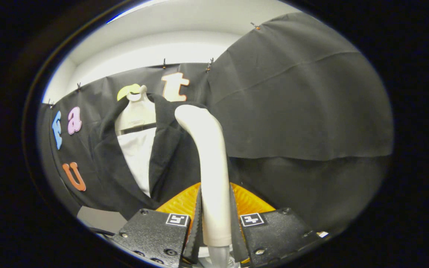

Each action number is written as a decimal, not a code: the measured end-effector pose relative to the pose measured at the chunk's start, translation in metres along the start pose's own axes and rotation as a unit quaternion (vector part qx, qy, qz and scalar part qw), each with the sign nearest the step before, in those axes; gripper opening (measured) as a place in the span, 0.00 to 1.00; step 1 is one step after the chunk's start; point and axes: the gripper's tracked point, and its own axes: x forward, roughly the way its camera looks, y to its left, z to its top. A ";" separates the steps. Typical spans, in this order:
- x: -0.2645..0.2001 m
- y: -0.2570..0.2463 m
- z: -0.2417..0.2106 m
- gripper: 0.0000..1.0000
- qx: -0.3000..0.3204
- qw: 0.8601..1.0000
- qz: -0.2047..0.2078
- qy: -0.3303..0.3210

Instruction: Iron the clothes twice with a garment steamer, once on the left side and once on the right side.

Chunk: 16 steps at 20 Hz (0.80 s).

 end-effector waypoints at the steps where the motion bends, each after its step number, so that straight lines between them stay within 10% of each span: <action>1: 0.005 0.004 0.003 0.37 -0.004 1.000 -0.002 -0.002; 16: 0.030 0.030 -0.030 0.37 -0.067 0.996 -0.056 0.009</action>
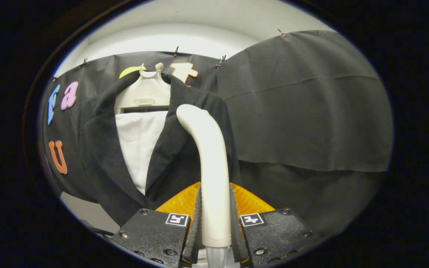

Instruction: Iron the clothes twice with a garment steamer, once on the left side and once on the right side.

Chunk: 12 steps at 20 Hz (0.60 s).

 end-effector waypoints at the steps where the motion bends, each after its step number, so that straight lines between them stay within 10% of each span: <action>1: 0.000 -0.001 -0.004 0.37 -0.003 1.000 -0.003 0.002; 12: -0.008 0.004 -0.062 0.37 -0.034 0.999 -0.003 0.034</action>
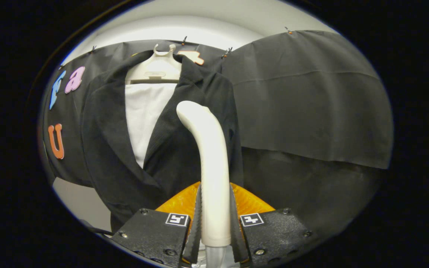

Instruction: Iron the clothes twice with a garment steamer, once on the left side and once on the right side.

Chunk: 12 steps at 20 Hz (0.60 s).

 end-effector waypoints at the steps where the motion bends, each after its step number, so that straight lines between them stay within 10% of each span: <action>1: -0.002 0.001 -0.008 0.37 -0.003 1.000 0.001 0.003; 12: -0.009 0.020 -0.082 0.37 -0.032 0.998 0.018 0.054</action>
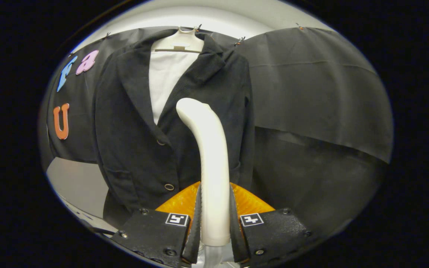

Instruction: Iron the clothes twice with a garment steamer, once on the left side and once on the right side.

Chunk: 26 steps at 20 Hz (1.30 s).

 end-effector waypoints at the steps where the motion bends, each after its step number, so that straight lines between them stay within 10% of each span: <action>1: 0.001 0.000 -0.005 0.37 -0.002 1.000 0.000 0.004; 26: 0.016 0.004 -0.132 0.37 -0.038 0.995 0.016 0.092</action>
